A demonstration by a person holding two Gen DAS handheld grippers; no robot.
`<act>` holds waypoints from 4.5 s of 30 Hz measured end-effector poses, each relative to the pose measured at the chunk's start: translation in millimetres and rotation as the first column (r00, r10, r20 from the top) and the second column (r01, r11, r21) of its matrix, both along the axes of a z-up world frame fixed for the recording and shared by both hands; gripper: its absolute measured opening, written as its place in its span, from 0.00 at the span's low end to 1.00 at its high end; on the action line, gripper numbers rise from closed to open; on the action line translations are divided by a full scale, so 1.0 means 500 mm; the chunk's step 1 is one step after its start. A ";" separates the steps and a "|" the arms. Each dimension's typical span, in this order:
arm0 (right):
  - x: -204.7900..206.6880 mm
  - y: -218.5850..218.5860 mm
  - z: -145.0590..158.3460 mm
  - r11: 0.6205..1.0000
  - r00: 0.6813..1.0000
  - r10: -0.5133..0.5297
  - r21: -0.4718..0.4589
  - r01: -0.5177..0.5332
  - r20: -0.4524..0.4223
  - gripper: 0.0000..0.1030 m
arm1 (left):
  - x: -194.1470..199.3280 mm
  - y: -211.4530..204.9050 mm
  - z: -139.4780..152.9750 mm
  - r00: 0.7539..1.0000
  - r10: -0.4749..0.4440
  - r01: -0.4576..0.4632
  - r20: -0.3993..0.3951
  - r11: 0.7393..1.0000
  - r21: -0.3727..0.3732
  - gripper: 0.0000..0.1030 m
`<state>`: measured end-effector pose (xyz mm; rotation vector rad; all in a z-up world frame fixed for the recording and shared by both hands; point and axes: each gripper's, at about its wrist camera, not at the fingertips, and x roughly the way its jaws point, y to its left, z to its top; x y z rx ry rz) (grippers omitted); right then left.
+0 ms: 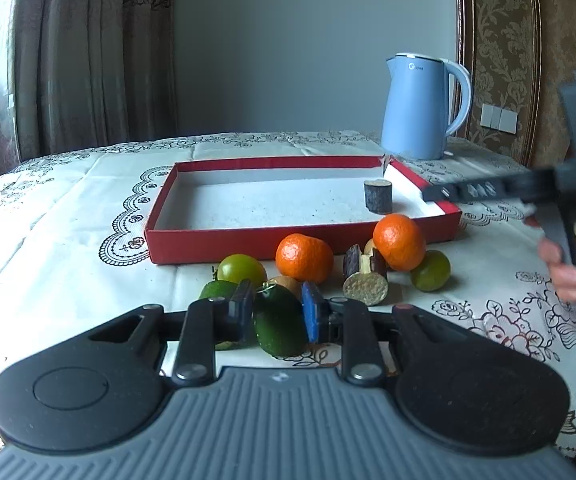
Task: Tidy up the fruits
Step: 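Carry the dark cylinder into the red tray and open the right gripper, then carry the small green fruit into the tray and open the left gripper, then move the right gripper back to the fruits and grasp the green tomato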
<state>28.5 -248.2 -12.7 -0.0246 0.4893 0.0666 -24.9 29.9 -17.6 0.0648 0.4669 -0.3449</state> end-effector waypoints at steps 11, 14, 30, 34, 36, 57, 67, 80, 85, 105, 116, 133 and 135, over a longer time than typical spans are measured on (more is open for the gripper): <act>-0.055 -0.038 -0.039 1.000 0.999 -0.029 0.005 0.029 -0.025 0.44 | -0.001 0.007 0.023 1.000 -0.002 0.002 0.014 1.000 -0.013 0.20; -0.053 -0.050 -0.045 0.999 0.999 -0.033 0.037 0.034 -0.038 0.44 | -0.003 0.005 0.025 1.000 -0.007 0.007 0.018 1.000 -0.007 0.20; -0.044 -0.075 -0.049 0.991 0.998 -0.022 0.128 0.030 -0.065 0.44 | 0.139 -0.025 0.115 0.995 -0.002 0.002 0.104 1.000 0.002 0.20; -0.039 -0.079 -0.053 0.990 0.996 -0.021 0.139 0.033 -0.085 0.44 | 0.208 -0.030 0.109 0.998 0.022 -0.022 0.065 1.000 -0.010 0.20; -0.038 -0.079 -0.055 0.990 0.996 -0.021 0.140 0.034 -0.089 0.44 | 0.241 -0.033 0.099 0.999 0.037 -0.037 0.036 0.999 -0.015 0.20; -0.030 -0.085 -0.062 0.986 0.993 -0.027 0.159 0.046 -0.117 0.44 | 0.387 -0.050 0.027 0.987 0.116 -0.113 -0.112 0.993 0.037 0.23; -0.031 -0.085 -0.061 0.986 0.993 -0.025 0.160 0.043 -0.118 0.49 | 0.334 -0.041 0.061 0.987 0.162 -0.161 -0.004 0.984 0.073 0.61; -0.032 -0.086 -0.061 0.986 0.993 -0.032 0.162 0.051 -0.118 0.63 | 0.062 0.051 0.048 0.985 0.150 -0.149 0.088 0.989 -0.014 0.94; -0.031 -0.085 -0.061 0.986 0.992 -0.033 0.161 0.052 -0.120 0.69 | 0.019 0.036 0.001 0.991 0.124 -0.126 0.057 0.992 0.021 0.97; -0.081 0.009 -0.039 0.993 0.992 0.117 0.001 -0.117 -0.041 0.68 | 0.065 0.034 -0.046 0.979 0.152 -0.142 -0.135 0.987 0.079 1.00; -0.094 0.029 -0.035 0.973 0.970 0.228 0.044 -0.225 -0.086 0.68 | 0.068 0.038 -0.048 0.977 0.153 -0.145 -0.148 0.987 0.065 1.00; -0.068 0.077 -0.063 0.966 0.958 0.258 0.015 -0.258 -0.124 0.39 | 0.068 0.037 -0.049 0.977 0.153 -0.145 -0.149 0.987 0.065 1.00; -0.070 0.079 -0.063 0.968 0.960 0.251 0.006 -0.252 -0.122 0.39 | 0.069 0.037 -0.049 0.977 0.153 -0.145 -0.149 0.987 0.065 1.00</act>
